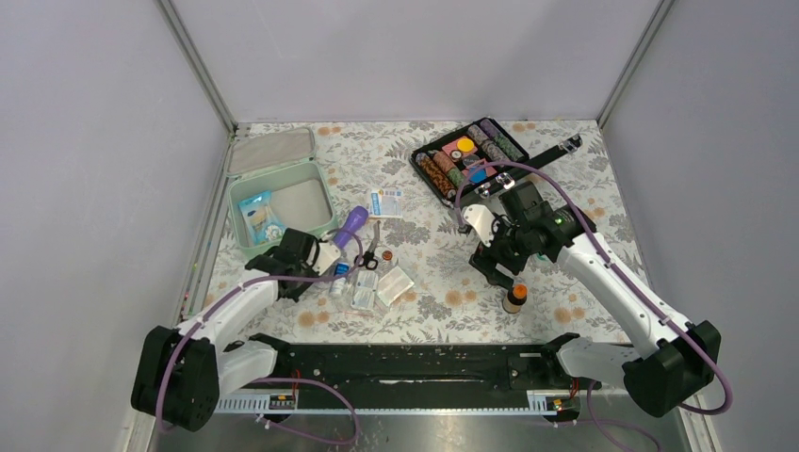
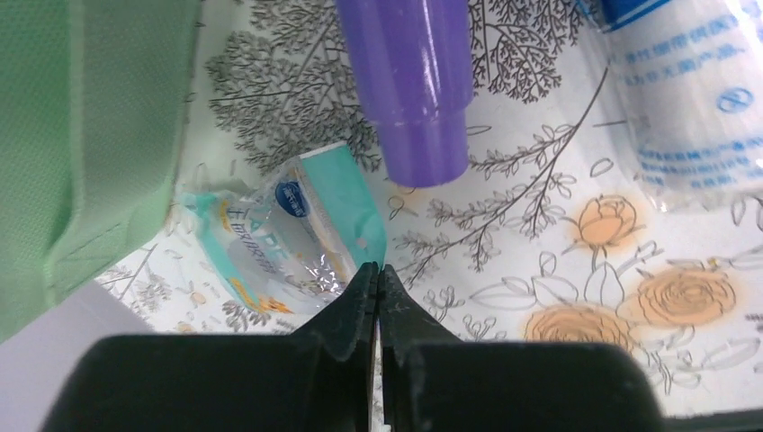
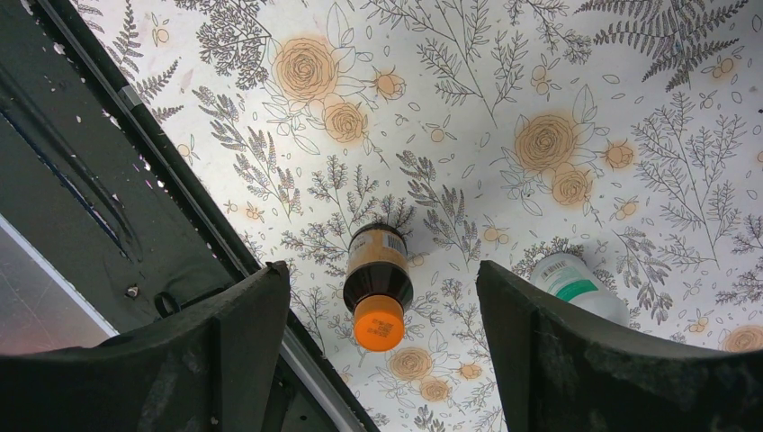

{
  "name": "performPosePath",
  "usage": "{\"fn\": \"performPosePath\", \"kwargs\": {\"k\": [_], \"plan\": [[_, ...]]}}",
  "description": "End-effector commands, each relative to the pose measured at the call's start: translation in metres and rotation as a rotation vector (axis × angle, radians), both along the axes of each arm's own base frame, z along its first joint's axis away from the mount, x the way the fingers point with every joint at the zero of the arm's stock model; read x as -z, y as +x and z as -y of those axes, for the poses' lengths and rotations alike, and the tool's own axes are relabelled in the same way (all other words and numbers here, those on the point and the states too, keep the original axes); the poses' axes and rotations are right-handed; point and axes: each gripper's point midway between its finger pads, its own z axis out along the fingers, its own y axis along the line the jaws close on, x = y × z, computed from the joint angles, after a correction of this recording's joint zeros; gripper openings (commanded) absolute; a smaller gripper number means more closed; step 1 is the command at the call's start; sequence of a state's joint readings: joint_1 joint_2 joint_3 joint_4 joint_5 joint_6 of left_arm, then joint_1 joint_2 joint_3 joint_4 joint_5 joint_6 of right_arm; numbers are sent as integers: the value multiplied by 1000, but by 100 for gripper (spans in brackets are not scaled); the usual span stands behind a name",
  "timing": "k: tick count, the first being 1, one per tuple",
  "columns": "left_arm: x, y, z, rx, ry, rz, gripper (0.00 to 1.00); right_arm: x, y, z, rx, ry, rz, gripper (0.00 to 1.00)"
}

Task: Organize the medicine kit

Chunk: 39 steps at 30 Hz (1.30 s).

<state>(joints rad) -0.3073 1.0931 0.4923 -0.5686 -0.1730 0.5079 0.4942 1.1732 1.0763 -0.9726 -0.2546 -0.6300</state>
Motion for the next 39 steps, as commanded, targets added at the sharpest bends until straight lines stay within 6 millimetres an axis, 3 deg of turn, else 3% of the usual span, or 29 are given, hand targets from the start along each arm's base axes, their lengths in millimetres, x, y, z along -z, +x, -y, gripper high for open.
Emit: {"fn": "performPosePath", "kwargs": {"k": [1,9,14,17,24,30,33,39], "plan": [[-51,14,2,14,-10,90,0,-11,6,-4,8,27,35,82],[-149,35,19,74,-106,258,0,-10,8,-7,2,34,22,82],[-204,85,27,61,-114,418,0,-8,7,-6,5,31,23,82],[-220,116,29,56,-97,453,0,-8,6,-6,7,32,25,82],[-222,178,9,109,26,485,0,-8,6,2,6,10,54,82],[-203,221,-30,189,167,462,0,-5,2,3,7,10,49,82],[-202,242,-53,189,200,459,0,-7,4,5,5,4,62,83],[-178,267,-85,283,233,459,0,-7,5,7,7,-7,70,83]]}}
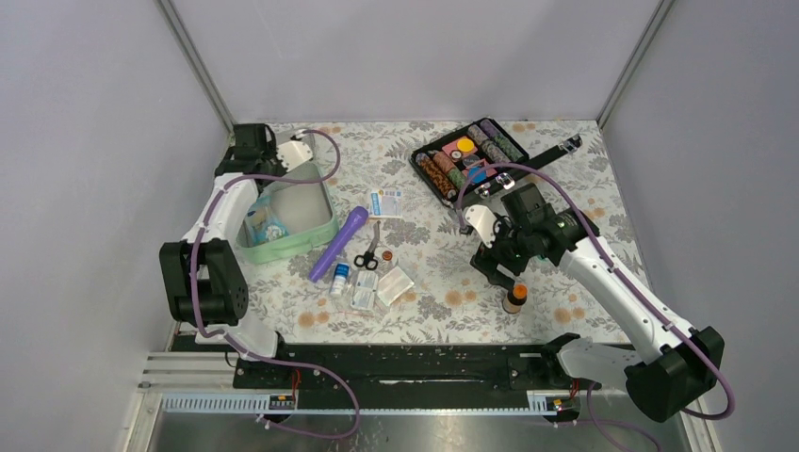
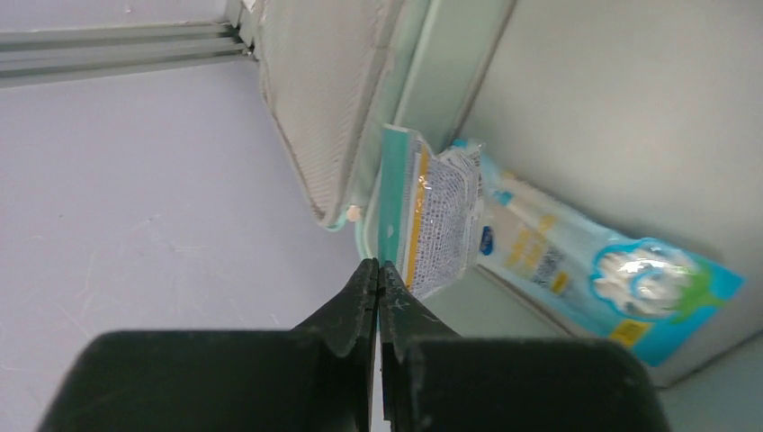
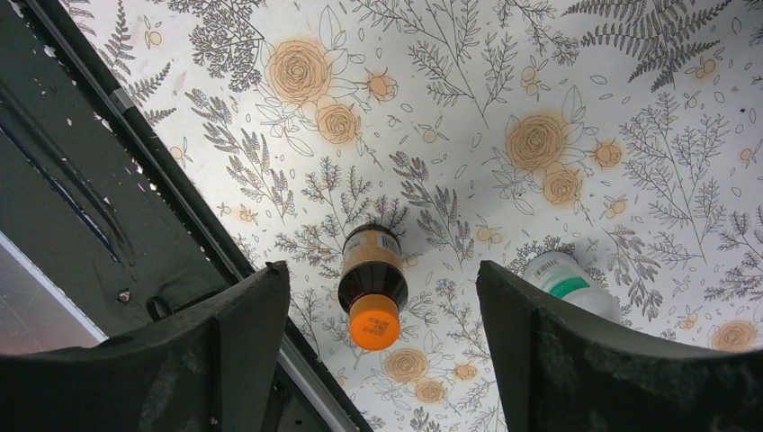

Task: Organize the medicine kit

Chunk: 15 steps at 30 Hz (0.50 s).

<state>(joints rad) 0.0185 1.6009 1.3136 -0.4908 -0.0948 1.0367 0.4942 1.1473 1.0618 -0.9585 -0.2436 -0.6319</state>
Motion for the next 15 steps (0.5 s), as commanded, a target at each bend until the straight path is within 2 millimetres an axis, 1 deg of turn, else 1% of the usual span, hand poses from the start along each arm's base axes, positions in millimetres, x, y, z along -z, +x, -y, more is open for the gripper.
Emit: {"fn": "performPosePath", "kwargs": {"k": [1,3,5,8,12,15], "plan": [[-16,33,-18,151,67,114,0,-6,4,5,4,-11,43,83],[-4,33,-25,183,81,90,0,-4,4,6,1,-18,44,83],[8,29,-32,225,101,43,0,-2,3,8,-4,-23,48,83],[20,19,-42,312,130,12,0,1,1,10,-1,-25,50,83],[34,4,-43,391,92,-64,0,4,-2,10,1,-19,39,83],[43,-5,-43,414,82,-117,0,5,-3,11,3,-18,33,83]]}}
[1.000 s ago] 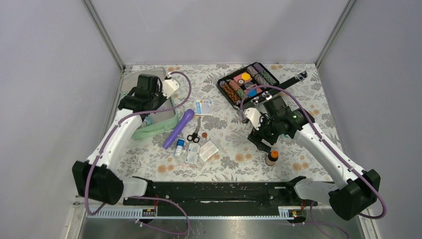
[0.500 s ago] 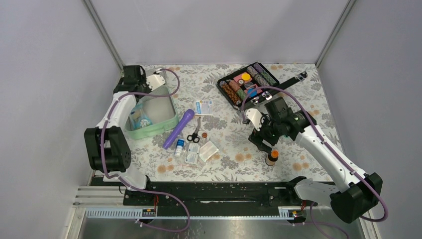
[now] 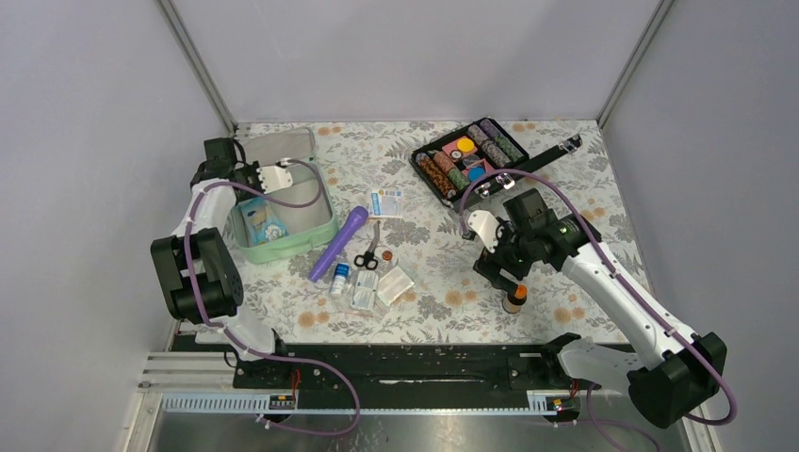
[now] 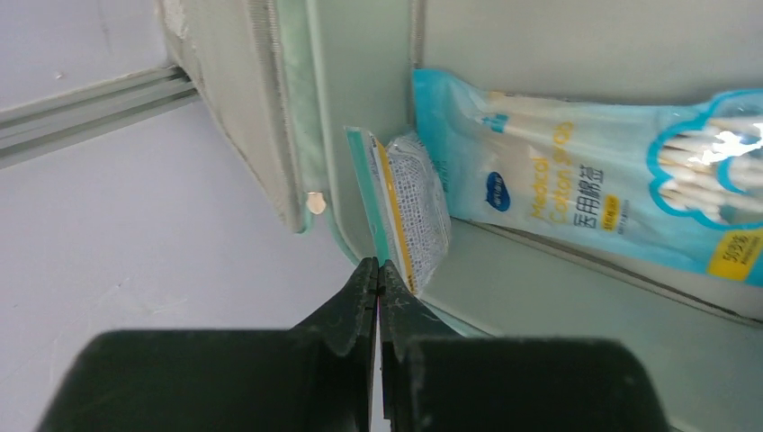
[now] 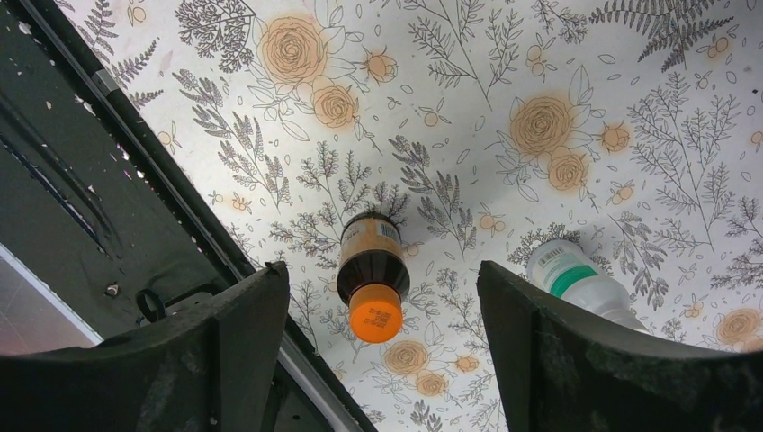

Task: Organize the medicine kit

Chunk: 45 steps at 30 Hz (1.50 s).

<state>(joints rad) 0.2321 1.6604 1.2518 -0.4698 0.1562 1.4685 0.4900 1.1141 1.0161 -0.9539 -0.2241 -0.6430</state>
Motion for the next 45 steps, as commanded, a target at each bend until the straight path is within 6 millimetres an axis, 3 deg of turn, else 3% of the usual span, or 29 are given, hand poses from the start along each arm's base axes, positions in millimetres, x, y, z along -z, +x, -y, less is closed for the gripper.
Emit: {"fn": "performPosePath", "kwargs": {"k": [1,6,11,12,14,18,20,23,29,33,36,40,45], "plan": [[3,-6,15,144,-22,-40,0,-3,3,2,-1,4,27,83],[17,-34,24,216,-11,-134,0,0,4,1,-4,2,22,83],[29,-55,19,256,64,-181,0,0,4,-2,-7,13,11,83],[30,-58,17,251,72,-191,3,0,4,-2,-8,12,11,83],[27,-61,14,229,68,-190,19,-1,5,-2,-7,10,15,83],[4,-60,24,214,2,-116,45,-1,5,-1,-4,10,15,83],[-14,-58,43,223,-68,-56,56,-1,4,-2,-3,13,14,83],[-36,-61,88,205,-224,-6,63,-1,4,-2,-2,16,13,83],[-81,-69,213,73,-702,-26,66,-3,5,-3,0,18,17,83],[-86,-60,274,-112,-957,-100,66,-5,6,-4,3,27,16,83],[-76,-34,294,-356,-1060,-137,67,-8,7,-6,7,35,21,83],[-37,-2,293,-733,-1105,-222,67,-11,8,-5,9,36,31,83],[2,12,304,-822,-1096,-301,66,-11,6,-4,15,40,33,83]]}}
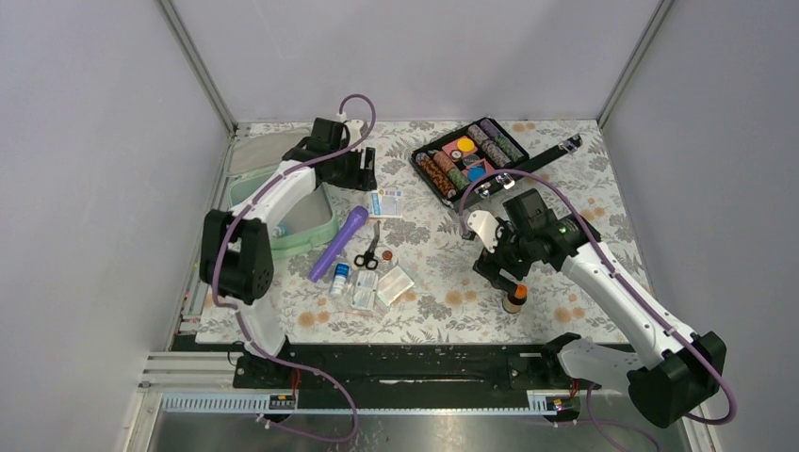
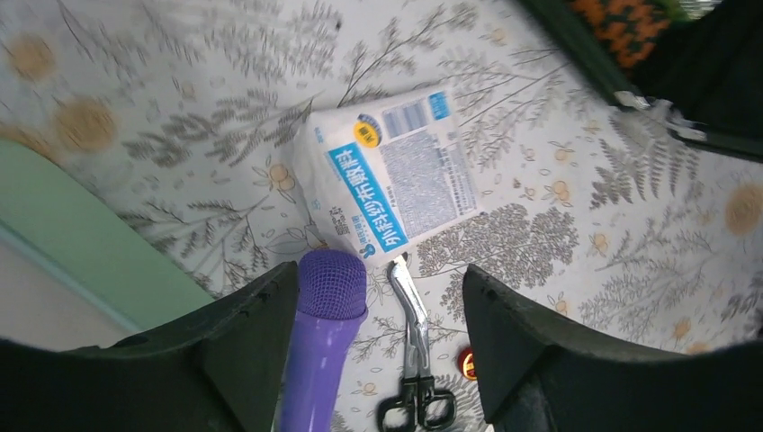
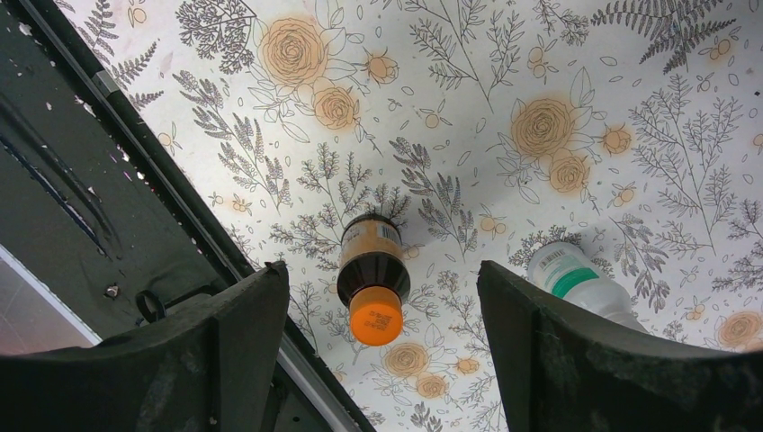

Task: Organize the medicine kit

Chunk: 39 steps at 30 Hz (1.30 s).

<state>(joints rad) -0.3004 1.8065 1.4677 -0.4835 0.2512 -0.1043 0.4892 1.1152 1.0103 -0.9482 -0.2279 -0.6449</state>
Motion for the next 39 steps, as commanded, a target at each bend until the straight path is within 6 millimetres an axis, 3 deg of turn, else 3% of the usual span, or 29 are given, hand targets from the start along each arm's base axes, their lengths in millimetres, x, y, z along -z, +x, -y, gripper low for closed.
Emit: {"fn": "performPosePath", "kwargs": {"k": [1,9,18,20,23,27,31,34,39], "plan": [[13,17,4,-183,-66,-93,65,-12,5,-4,19,40,35,83],[63,26,9,-243,-80,-186,55,-14,5,-8,20,59,23,83],[93,40,19,-203,-79,-217,46,-15,7,-13,21,72,5,83],[97,42,21,-187,-77,-213,38,-15,7,-14,25,76,2,83],[97,48,23,-173,-74,-195,19,-15,5,-14,27,77,-3,83],[76,58,25,-153,-85,-130,0,-15,5,-13,25,74,1,83],[33,67,39,-47,-146,-31,0,-14,4,-12,23,71,1,83],[-12,64,52,60,-216,45,0,-13,3,-12,23,71,-1,83],[-72,46,46,163,-257,145,0,-11,3,-12,21,70,-6,83]]}}
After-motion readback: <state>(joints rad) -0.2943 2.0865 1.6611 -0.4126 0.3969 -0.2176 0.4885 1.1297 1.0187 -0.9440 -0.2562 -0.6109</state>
